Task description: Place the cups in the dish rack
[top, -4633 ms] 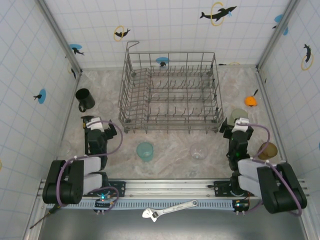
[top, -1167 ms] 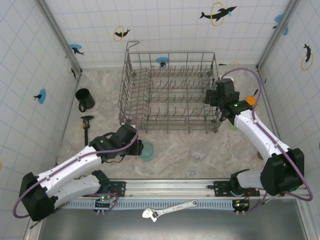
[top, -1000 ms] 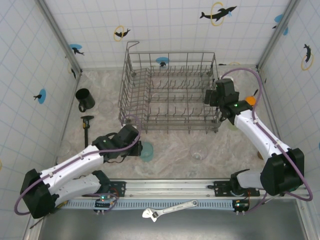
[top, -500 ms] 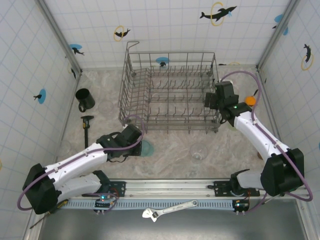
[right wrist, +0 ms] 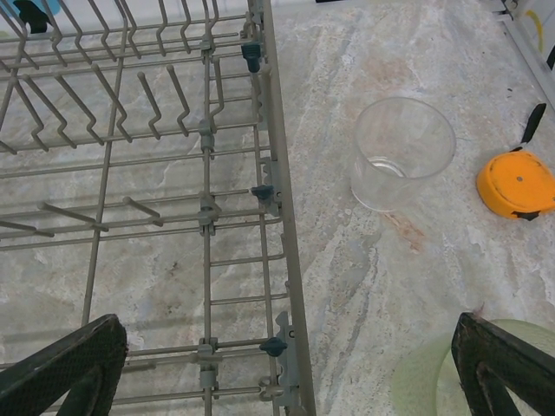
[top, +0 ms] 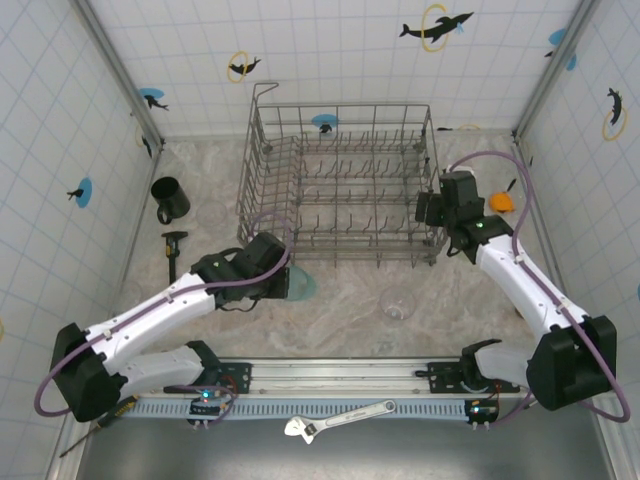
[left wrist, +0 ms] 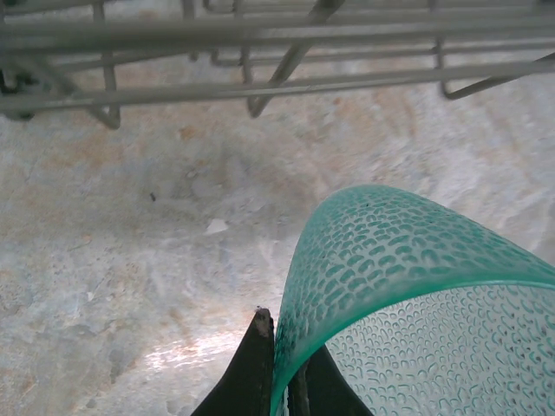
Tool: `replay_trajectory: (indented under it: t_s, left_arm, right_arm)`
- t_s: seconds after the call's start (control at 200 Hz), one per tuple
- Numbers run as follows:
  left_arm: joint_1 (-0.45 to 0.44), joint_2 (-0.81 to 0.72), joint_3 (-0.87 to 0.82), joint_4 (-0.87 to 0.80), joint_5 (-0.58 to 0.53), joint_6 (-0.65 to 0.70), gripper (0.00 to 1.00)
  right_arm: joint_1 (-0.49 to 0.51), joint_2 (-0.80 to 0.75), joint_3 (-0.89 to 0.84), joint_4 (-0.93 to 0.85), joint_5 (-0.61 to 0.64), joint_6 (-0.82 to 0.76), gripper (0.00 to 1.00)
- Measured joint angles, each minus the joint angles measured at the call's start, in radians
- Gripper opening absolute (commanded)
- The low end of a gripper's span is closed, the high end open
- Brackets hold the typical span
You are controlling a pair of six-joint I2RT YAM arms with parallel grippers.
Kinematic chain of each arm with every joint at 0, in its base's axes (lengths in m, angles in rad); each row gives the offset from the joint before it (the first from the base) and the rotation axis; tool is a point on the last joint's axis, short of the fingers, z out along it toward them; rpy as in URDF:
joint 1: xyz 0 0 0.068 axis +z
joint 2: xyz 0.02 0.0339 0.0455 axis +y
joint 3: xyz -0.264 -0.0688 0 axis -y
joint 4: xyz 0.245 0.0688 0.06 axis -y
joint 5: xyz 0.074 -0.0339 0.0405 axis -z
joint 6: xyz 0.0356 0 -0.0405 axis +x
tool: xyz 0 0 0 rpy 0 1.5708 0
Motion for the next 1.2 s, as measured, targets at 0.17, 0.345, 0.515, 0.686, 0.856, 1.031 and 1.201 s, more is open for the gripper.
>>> replay_trajectory:
  t_s: [0.17, 0.345, 0.515, 0.686, 0.856, 1.031, 1.201]
  left_arm:
    - [0.000, 0.003, 0.091, -0.053, 0.023, 0.000, 0.00]
    - [0.000, 0.030, 0.214, -0.127, 0.038, 0.003, 0.00]
    - [0.000, 0.065, 0.309, -0.182, 0.041, 0.020, 0.00]
    - [0.000, 0.117, 0.402, -0.239, 0.049, 0.039, 0.00]
    - [0.000, 0.166, 0.528, -0.290, 0.055, 0.072, 0.00]
    - [0.000, 0.201, 0.645, -0.325, 0.055, 0.092, 0.00]
    - [0.000, 0.257, 0.754, -0.351, 0.029, 0.111, 0.00]
  right_arm:
    - [-0.011, -0.002, -0.004, 0.000, -0.027, 0.000, 1.00]
    - [-0.016, -0.002, -0.004, 0.000, -0.048, 0.000, 1.00]
    - [-0.016, -0.002, -0.004, 0.000, -0.066, 0.001, 1.00]
    - [-0.016, -0.002, -0.004, 0.000, -0.069, 0.008, 1.00]
    - [-0.016, -0.002, -0.004, 0.000, -0.074, 0.016, 1.00]
    - [-0.016, 0.000, -0.004, 0.000, -0.077, 0.024, 1.00]
    - [-0.016, 0.002, 0.000, -0.009, -0.078, 0.025, 1.00]
